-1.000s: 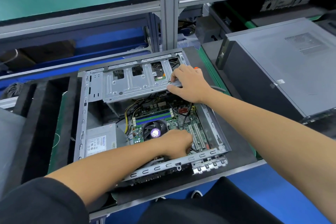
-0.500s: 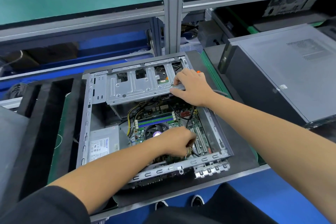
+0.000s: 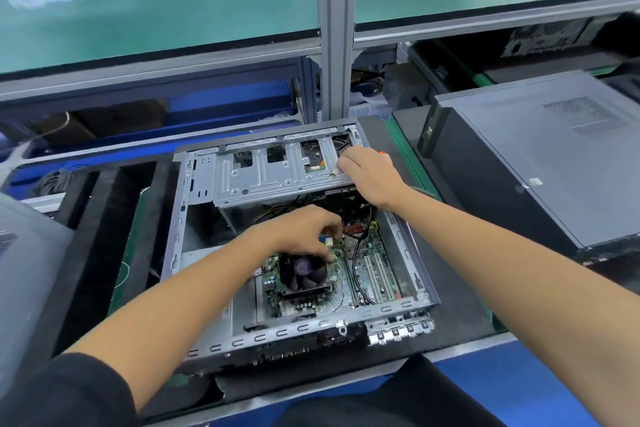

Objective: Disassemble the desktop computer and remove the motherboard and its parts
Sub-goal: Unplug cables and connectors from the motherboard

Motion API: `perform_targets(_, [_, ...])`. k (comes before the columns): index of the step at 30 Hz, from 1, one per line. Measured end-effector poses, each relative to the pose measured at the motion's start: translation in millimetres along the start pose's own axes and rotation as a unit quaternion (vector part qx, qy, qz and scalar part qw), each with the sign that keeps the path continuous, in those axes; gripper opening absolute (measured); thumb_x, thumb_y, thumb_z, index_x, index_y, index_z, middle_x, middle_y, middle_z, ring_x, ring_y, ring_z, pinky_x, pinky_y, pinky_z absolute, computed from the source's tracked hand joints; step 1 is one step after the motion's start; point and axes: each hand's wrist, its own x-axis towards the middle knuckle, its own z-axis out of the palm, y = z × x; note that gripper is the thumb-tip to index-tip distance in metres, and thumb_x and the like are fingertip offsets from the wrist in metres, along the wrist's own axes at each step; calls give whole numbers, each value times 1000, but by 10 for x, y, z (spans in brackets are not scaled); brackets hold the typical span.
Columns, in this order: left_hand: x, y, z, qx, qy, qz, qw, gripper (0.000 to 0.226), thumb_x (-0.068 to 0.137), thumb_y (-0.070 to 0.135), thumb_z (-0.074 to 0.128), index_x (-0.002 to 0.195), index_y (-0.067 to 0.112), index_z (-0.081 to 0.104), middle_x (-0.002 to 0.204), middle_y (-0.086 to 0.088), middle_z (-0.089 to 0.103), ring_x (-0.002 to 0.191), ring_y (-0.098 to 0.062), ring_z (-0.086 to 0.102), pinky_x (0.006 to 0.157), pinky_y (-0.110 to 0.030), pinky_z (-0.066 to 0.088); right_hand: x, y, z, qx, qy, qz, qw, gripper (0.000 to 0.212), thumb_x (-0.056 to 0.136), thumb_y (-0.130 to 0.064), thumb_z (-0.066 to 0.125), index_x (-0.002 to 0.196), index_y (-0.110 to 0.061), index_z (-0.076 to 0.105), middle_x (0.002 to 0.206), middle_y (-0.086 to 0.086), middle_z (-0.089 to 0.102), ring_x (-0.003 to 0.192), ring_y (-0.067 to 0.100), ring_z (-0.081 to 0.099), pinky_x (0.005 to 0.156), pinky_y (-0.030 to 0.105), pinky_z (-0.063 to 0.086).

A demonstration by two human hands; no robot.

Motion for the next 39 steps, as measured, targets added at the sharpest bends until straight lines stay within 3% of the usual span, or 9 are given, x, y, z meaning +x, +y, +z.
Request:
perform_targets(5, [-65, -197, -95, 25, -56, -10, 998, 50, 75, 35, 80, 118, 21, 58, 122, 1, 54, 113, -17, 47, 95, -32, 38, 0, 13, -26, 44, -1, 19, 999, 26, 97, -14, 40, 96, -15, 66, 110, -1, 66, 106, 18, 55, 82, 26, 23])
perform_targets(8, [-107, -264, -57, 3, -72, -12, 997, 61, 76, 39, 79, 128, 20, 52, 131, 0, 45, 120, -17, 40, 102, -34, 34, 43, -12, -93, 35, -31, 31, 998, 24, 94, -9, 43, 93, -21, 64, 104, -5, 64, 107, 21, 56, 104, 39, 31])
perform_targets(11, [-128, -323, -34, -19, -68, -25, 997, 53, 86, 37, 69, 132, 21, 48, 133, -1, 44, 122, -16, 40, 104, -33, 33, 139, -46, -143, -12, -49, 10, 999, 26, 90, -4, 42, 100, -18, 62, 100, -4, 63, 103, 24, 57, 103, 44, 37])
perform_targets(16, [-134, -493, -15, 28, 11, -143, 989, 49, 96, 33, 54, 138, 9, 43, 138, -10, 51, 121, -26, 51, 93, -31, 41, 282, 58, 36, -229, 15, -83, 970, 19, 97, -17, 39, 107, -15, 55, 111, 3, 53, 107, 26, 45, 88, 41, 30])
perform_targets(19, [-60, -565, -8, 60, -3, -197, 979, 39, 97, 34, 51, 123, 6, 51, 121, -13, 58, 96, -24, 54, 75, -29, 39, 315, 139, 127, -267, 41, -106, 957, 18, 100, -23, 35, 106, -14, 50, 110, 5, 49, 103, 26, 41, 82, 41, 27])
perform_targets(24, [143, -587, -39, 62, -34, -230, 971, 32, 99, 27, 43, 119, 4, 52, 114, -14, 59, 84, -22, 49, 71, -30, 37, 336, 148, 122, -275, 45, -99, 955, 22, 101, -27, 33, 106, -14, 51, 110, 5, 47, 102, 25, 41, 81, 39, 26])
perform_targets(30, [263, -558, -32, 49, -47, -232, 970, 13, 98, 26, 43, 94, 13, 45, 76, 3, 46, 66, -13, 45, 56, -29, 33, 315, 129, 102, -261, 41, -92, 960, 24, 100, -30, 36, 102, -13, 52, 105, 4, 48, 99, 24, 42, 83, 40, 28])
perform_targets(33, [261, -486, -9, 72, -50, -202, 975, 23, 99, 27, 42, 82, 12, 43, 73, 5, 44, 63, -13, 45, 59, -30, 33, 307, 129, 100, -243, 47, -93, 964, 25, 101, -32, 35, 100, -13, 52, 103, 3, 47, 98, 23, 41, 81, 39, 25])
perform_targets(39, [84, -207, 100, 174, 18, -80, 981, 16, 97, 29, 49, 95, 13, 48, 91, -6, 59, 83, -27, 58, 62, -34, 38, 296, 127, 90, -240, 54, -97, 964, 27, 101, -35, 35, 97, -13, 51, 98, 1, 45, 93, 23, 40, 75, 36, 22])
